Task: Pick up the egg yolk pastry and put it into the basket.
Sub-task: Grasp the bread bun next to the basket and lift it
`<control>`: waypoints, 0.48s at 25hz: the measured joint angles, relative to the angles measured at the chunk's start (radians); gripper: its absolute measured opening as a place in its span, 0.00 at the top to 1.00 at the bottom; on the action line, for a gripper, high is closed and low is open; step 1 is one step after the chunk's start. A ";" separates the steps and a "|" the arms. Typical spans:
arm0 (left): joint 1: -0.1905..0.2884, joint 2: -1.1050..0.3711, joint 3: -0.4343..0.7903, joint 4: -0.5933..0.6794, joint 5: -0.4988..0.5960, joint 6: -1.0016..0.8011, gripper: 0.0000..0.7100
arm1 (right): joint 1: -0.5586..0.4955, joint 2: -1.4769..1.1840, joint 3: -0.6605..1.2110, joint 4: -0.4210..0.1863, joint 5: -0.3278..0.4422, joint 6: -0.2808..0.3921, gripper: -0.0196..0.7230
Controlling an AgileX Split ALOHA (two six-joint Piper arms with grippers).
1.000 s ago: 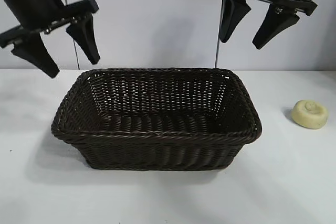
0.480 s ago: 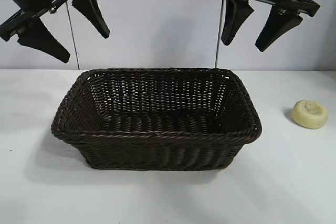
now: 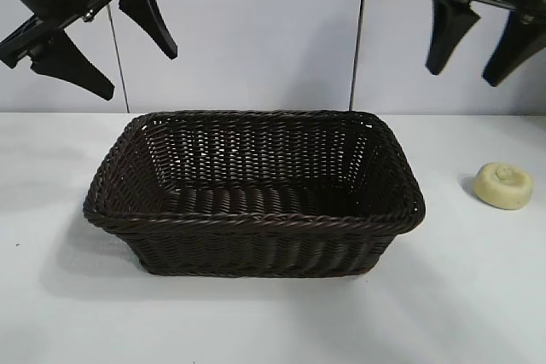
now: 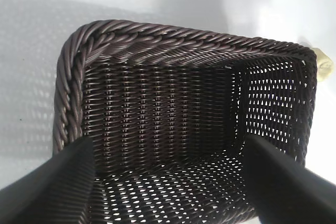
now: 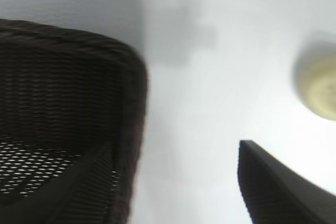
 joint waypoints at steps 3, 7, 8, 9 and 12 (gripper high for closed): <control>0.000 0.000 0.000 0.000 0.000 0.000 0.21 | -0.026 0.062 0.000 -0.016 -0.007 0.002 0.31; 0.000 0.000 0.000 0.000 0.000 0.000 0.21 | -0.027 0.128 0.000 -0.034 -0.042 0.007 0.31; 0.000 0.000 0.000 0.000 0.000 0.000 0.21 | -0.027 0.145 0.000 -0.034 -0.055 0.007 0.31; 0.000 0.000 0.000 0.000 0.000 0.000 0.21 | -0.027 0.162 0.000 -0.034 -0.070 0.007 0.31; 0.000 0.000 0.000 -0.001 0.001 0.000 0.21 | -0.027 0.206 0.000 -0.034 -0.110 0.013 0.31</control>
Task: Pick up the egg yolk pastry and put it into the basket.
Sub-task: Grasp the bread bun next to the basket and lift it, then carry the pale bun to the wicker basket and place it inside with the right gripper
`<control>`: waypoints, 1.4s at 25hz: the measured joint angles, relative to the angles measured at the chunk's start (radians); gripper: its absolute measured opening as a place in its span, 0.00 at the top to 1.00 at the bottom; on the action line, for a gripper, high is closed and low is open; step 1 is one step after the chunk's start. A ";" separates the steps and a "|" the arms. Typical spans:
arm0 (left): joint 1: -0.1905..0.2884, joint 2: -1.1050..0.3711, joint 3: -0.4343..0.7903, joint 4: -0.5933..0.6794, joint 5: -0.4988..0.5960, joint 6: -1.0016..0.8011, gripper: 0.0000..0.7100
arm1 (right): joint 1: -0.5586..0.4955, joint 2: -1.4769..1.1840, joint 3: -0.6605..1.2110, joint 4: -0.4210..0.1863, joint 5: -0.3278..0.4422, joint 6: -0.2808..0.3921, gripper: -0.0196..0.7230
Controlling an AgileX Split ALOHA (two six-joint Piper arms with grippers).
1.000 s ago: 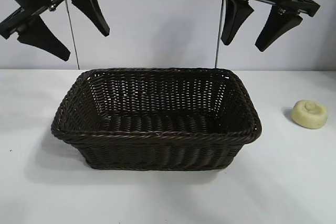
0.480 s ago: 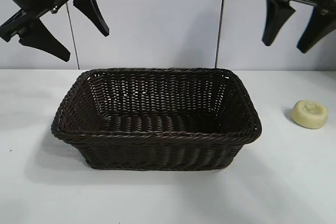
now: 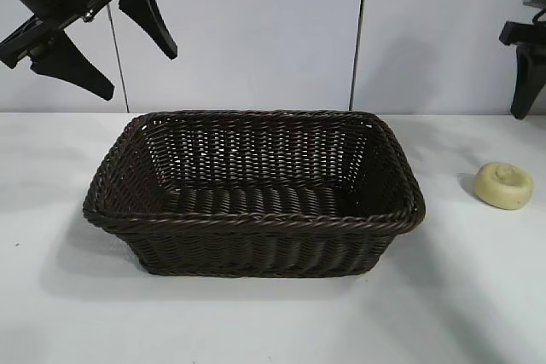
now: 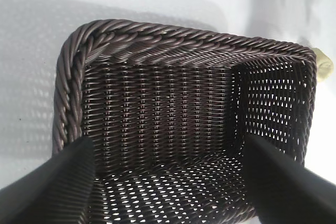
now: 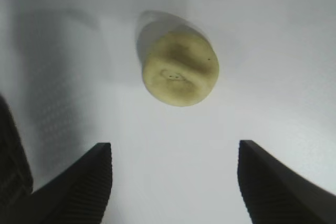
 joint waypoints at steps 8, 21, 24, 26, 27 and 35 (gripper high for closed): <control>0.000 0.000 0.000 -0.002 0.002 -0.001 0.21 | 0.000 0.082 0.000 0.007 -0.075 0.022 0.31; 0.000 0.000 0.000 -0.002 0.005 -0.001 0.21 | 0.000 0.102 -0.004 0.043 -0.085 0.017 0.90; 0.000 0.000 0.000 -0.001 0.011 -0.001 0.21 | 0.000 0.077 -0.006 0.083 -0.057 -0.014 0.90; 0.000 0.000 0.000 -0.001 0.015 -0.001 0.21 | 0.007 0.043 -0.019 0.096 -0.034 -0.026 0.90; 0.000 0.000 0.000 -0.001 0.016 -0.001 0.21 | 0.013 0.027 -0.031 0.095 -0.020 -0.030 0.90; 0.000 0.000 0.000 -0.001 0.020 -0.001 0.21 | 0.125 -0.073 -0.155 0.075 0.110 -0.033 0.91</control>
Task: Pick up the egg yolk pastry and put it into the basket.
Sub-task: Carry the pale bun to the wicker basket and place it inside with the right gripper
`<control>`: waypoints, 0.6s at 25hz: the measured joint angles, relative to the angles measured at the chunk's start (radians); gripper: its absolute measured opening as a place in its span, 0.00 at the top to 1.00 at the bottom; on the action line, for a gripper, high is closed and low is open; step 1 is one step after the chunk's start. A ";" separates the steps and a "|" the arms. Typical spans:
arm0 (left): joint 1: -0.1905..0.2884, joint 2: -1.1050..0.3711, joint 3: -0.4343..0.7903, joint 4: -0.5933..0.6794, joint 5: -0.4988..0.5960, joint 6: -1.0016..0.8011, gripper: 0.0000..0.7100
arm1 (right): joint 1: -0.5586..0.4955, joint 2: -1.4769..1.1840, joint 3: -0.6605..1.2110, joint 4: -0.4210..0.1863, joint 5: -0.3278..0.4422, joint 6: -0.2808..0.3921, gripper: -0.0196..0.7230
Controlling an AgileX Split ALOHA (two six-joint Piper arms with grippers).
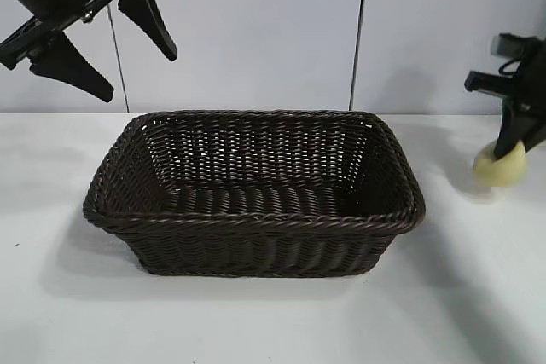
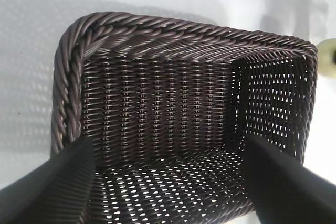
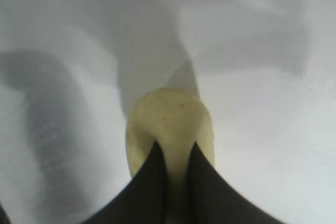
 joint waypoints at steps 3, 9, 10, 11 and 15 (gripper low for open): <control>0.000 0.000 0.000 0.000 0.001 -0.001 0.21 | 0.062 0.000 -0.027 -0.016 0.002 0.003 0.91; 0.000 0.000 0.000 0.000 0.001 0.000 0.21 | 0.230 0.000 -0.044 -0.018 0.009 0.003 0.91; 0.000 0.000 0.000 0.000 0.001 0.000 0.21 | 0.256 0.000 -0.044 -0.018 0.009 0.004 0.91; 0.000 0.000 0.000 0.000 0.001 0.001 0.21 | 0.288 0.000 -0.044 -0.018 0.009 0.007 0.91; 0.000 0.000 0.000 0.000 0.001 0.001 0.21 | 0.396 0.000 -0.044 -0.018 0.011 0.022 0.91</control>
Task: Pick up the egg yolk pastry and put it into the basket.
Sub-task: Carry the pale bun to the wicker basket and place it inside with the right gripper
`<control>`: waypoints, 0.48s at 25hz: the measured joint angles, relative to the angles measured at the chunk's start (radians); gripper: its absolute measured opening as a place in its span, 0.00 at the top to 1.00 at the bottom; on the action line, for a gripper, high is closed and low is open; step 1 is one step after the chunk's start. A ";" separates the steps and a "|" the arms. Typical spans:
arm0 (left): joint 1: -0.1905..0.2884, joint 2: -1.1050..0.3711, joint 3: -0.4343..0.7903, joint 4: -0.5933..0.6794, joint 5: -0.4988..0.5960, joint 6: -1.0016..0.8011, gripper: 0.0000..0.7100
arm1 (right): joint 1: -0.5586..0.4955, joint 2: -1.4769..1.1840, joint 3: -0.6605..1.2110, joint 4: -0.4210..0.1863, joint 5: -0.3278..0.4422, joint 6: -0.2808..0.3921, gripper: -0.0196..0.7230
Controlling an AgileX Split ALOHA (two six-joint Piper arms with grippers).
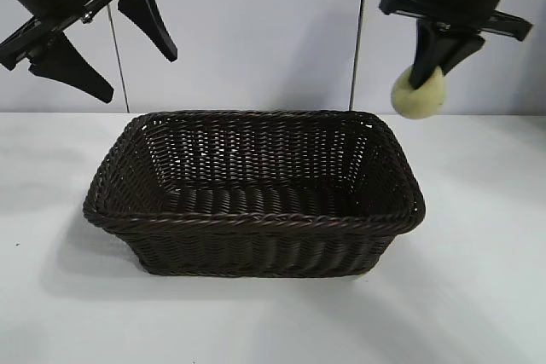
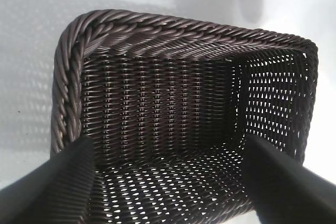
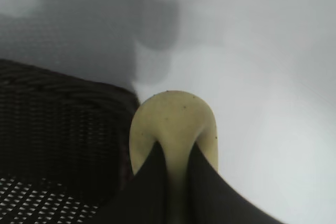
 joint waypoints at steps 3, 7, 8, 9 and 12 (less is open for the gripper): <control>0.000 0.000 0.000 0.000 0.000 0.000 0.21 | 0.064 0.000 0.000 -0.001 0.004 0.000 0.91; 0.000 0.000 0.000 0.000 0.000 0.000 0.21 | 0.114 0.017 0.000 -0.005 -0.009 0.000 0.91; 0.000 0.000 0.000 0.000 0.000 0.000 0.21 | 0.122 0.030 0.000 -0.006 -0.012 0.000 0.91; 0.000 0.000 0.000 0.000 0.000 0.000 0.21 | 0.129 0.047 0.000 -0.008 -0.012 0.000 0.91; 0.000 0.000 0.000 0.000 0.000 0.000 0.21 | 0.145 0.102 0.000 -0.013 -0.019 0.001 0.91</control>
